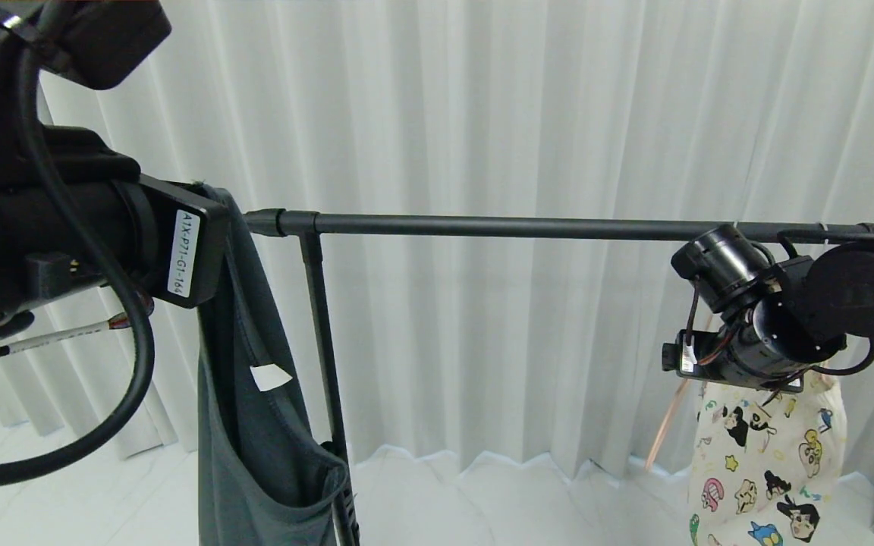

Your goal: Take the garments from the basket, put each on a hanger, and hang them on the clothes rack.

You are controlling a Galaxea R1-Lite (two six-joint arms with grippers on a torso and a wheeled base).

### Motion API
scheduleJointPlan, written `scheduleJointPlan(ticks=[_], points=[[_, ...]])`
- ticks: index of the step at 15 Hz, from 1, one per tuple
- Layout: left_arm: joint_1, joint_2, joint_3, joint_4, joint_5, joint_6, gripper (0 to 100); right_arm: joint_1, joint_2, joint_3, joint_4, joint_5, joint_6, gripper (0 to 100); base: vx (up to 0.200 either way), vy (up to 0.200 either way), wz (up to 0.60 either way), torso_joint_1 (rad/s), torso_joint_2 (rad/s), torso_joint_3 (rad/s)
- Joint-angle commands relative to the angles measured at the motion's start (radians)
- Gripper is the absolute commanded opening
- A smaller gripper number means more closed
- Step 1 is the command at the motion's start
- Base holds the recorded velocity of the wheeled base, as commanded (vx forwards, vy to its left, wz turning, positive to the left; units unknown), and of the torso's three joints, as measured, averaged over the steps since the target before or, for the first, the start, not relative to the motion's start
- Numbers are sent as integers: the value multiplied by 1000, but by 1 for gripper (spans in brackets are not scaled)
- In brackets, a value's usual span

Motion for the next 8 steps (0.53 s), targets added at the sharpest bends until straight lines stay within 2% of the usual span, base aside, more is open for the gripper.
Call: scheduleJointPlan(ticks=[1, 3, 8], points=[[0, 0, 0, 0, 0, 1, 0, -2, -11, 7, 23, -10, -2, 100, 0, 0, 0, 0, 0, 0], [0, 0, -1, 0, 0, 1, 0, -2, -9, 13, 43, -33, 0, 100, 0, 0, 0, 0, 0, 0], [0, 0, -4, 0, 0, 1, 0, -5, -20, 18, 44, -34, -5, 100, 0, 0, 0, 0, 0, 0]])
